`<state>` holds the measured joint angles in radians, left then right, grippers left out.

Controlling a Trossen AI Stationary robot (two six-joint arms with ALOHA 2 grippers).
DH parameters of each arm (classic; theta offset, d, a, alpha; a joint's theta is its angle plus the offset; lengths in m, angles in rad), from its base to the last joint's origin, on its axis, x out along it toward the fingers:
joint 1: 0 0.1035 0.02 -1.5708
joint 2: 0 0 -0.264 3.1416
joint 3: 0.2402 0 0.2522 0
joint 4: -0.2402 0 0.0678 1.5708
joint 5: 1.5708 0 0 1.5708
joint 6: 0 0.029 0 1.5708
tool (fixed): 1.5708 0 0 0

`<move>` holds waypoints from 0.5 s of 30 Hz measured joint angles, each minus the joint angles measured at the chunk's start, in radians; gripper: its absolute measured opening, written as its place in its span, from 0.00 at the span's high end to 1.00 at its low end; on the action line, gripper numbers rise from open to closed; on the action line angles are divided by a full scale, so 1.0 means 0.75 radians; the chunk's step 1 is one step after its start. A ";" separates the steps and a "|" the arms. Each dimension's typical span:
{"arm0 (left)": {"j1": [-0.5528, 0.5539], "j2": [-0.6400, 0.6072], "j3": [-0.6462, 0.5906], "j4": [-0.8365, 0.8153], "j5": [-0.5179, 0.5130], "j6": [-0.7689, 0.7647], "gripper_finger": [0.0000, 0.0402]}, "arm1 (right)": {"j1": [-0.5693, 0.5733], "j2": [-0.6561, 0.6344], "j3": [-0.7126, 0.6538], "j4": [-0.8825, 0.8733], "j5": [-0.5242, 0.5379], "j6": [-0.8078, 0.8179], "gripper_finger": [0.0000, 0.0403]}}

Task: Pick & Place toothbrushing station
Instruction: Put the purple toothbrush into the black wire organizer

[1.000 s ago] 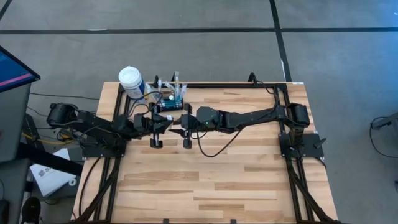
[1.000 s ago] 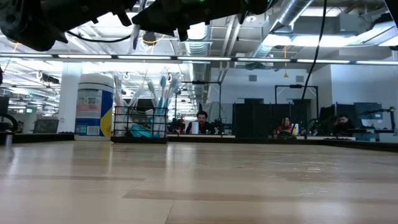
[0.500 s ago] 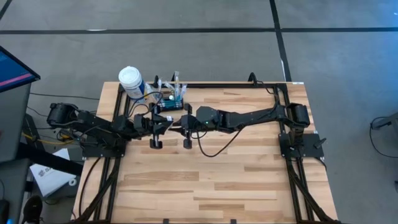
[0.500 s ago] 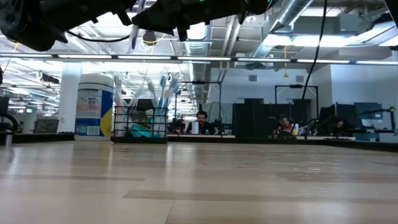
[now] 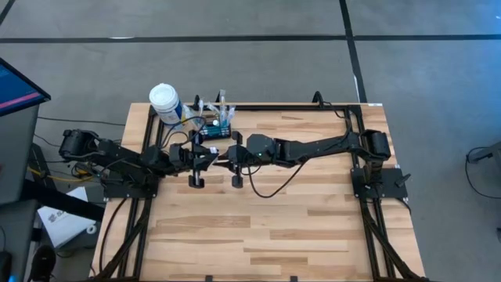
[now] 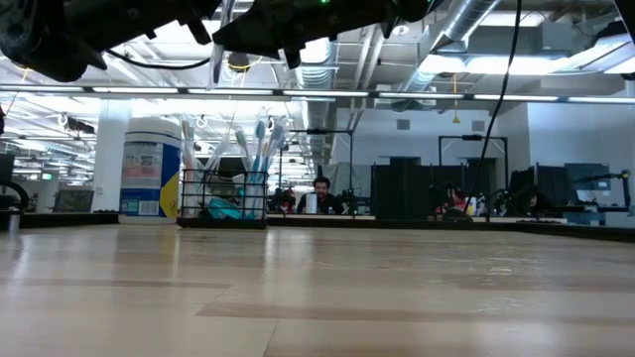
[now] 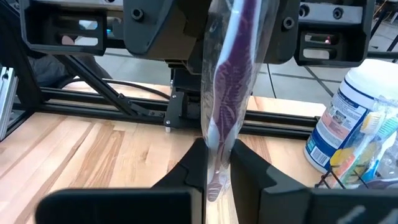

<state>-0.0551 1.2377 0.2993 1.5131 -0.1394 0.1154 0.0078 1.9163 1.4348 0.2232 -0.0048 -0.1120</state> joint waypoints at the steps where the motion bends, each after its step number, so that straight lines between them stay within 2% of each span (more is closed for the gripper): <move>1: 0.000 0.000 0.000 -0.002 -0.001 0.000 0.90 | 0.000 -0.001 0.000 -0.008 0.000 0.000 0.92; 15: 0.000 -0.009 0.002 -0.108 -0.001 -0.066 0.80 | 0.007 -0.044 -0.002 -0.181 0.003 0.009 0.92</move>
<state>-0.0551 1.2312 0.3004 1.4322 -0.1400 0.0660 0.0128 1.8830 1.4337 0.0873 -0.0029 -0.1051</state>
